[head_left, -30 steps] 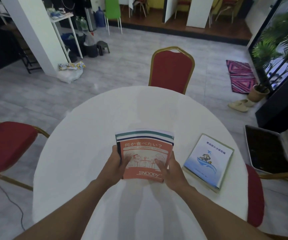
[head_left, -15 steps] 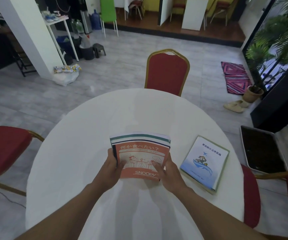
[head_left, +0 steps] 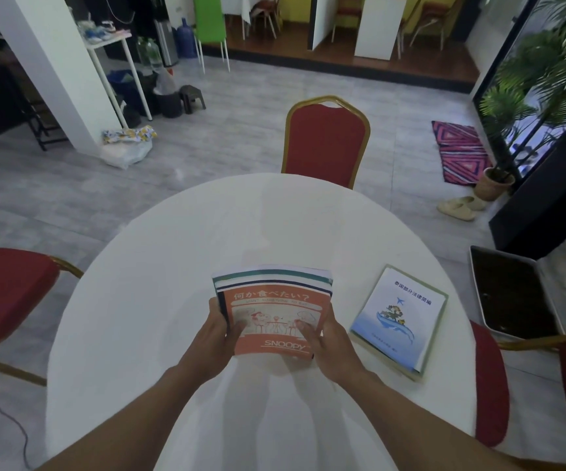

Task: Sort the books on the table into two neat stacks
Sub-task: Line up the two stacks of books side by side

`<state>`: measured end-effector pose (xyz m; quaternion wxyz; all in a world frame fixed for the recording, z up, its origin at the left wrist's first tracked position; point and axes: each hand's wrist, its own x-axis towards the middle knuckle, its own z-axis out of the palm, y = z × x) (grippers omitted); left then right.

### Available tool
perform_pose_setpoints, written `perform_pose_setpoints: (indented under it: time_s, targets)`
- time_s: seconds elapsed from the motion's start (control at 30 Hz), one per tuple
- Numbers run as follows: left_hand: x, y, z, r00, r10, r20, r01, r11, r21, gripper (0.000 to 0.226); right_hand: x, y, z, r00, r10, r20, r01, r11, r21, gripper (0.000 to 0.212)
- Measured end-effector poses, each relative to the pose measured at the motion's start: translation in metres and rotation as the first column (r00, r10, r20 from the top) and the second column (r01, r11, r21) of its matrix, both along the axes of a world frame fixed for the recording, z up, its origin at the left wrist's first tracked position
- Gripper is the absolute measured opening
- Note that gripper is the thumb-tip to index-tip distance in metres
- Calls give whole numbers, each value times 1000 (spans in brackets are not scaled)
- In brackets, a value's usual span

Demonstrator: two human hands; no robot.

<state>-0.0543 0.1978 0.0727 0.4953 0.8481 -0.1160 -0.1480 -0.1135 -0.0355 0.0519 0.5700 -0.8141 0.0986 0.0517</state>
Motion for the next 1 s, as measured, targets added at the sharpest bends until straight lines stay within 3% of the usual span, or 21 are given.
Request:
perform_pose_setpoints:
  time_s: [0.27,0.43,0.53,0.73,0.87,1.0]
  targets:
    - [8,-4,13,977,-16,-213,6,999,-49,36,14,-1,14,989,18,-144,-28,997,-69,36]
    - [8,15,-24,971,20,-239,49,958,282,31,13,4,-12,915,118,-387,-158,985,-72,50]
    - [-13,16,-28,953,20,-304,128,878,462,39,0,14,-21,861,194,-470,-275,955,-111,43]
    - [-52,22,-58,895,74,-440,204,808,552,40,-32,29,-57,773,255,-581,-400,907,-134,51]
    - [-60,22,-64,921,146,-362,149,727,670,50,-36,30,-62,784,228,-577,-449,850,-274,60]
    - [-55,23,-55,936,19,-351,260,634,728,51,-37,27,-56,751,179,-636,-494,791,-360,65]
